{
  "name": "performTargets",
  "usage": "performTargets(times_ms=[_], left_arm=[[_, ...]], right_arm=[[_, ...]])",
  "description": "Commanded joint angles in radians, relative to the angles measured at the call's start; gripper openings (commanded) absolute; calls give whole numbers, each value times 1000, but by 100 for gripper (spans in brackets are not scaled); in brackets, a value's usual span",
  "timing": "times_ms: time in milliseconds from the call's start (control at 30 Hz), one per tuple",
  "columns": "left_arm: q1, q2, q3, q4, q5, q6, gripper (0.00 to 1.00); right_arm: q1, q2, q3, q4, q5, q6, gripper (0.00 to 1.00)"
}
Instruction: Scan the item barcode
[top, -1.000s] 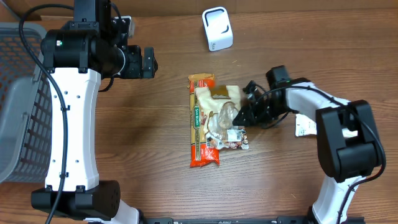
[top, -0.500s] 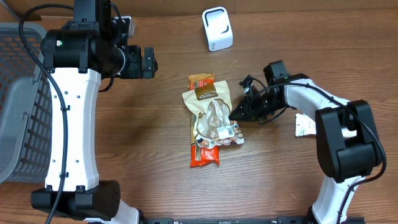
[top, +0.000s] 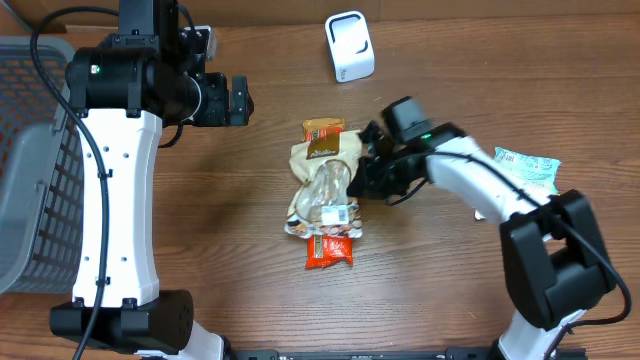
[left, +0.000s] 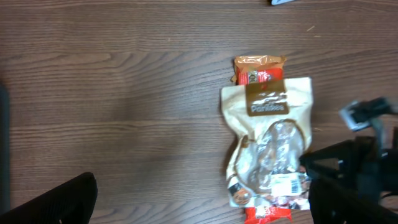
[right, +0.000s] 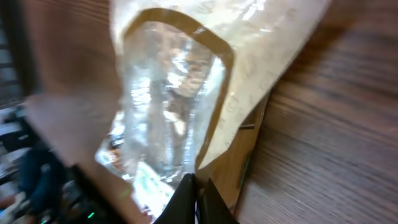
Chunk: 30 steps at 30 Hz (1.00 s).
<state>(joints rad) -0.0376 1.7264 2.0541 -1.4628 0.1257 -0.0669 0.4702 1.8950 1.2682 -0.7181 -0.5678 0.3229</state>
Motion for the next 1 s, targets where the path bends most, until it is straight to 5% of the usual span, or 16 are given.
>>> performTargets(times_ms=[0,133,233,333,500,667,967], left_arm=[[-2,3,3,1,-3,23,100],[-2,3,3,1,-3,23,100],[-2,3,3,1,-3,23,100],[-2,3,3,1,-3,23,100],[-2,3,3,1,-3,23,99],[-2,3,3,1,-3,23,100],[-2,3,3,1,-3,23,99]], right_arm=[[14,-19,-3,7,164,97,5],[14,-19,-7,16,164,97,10],[1,-19,-7,17,164,97,40],[-15,-19,-7,18,164,97,59],[-60,-19,-7,30,144,74,68],[-104,-2,-13,96,-74,-51,76],[-89,138,-13,267,-354,-88,78]])
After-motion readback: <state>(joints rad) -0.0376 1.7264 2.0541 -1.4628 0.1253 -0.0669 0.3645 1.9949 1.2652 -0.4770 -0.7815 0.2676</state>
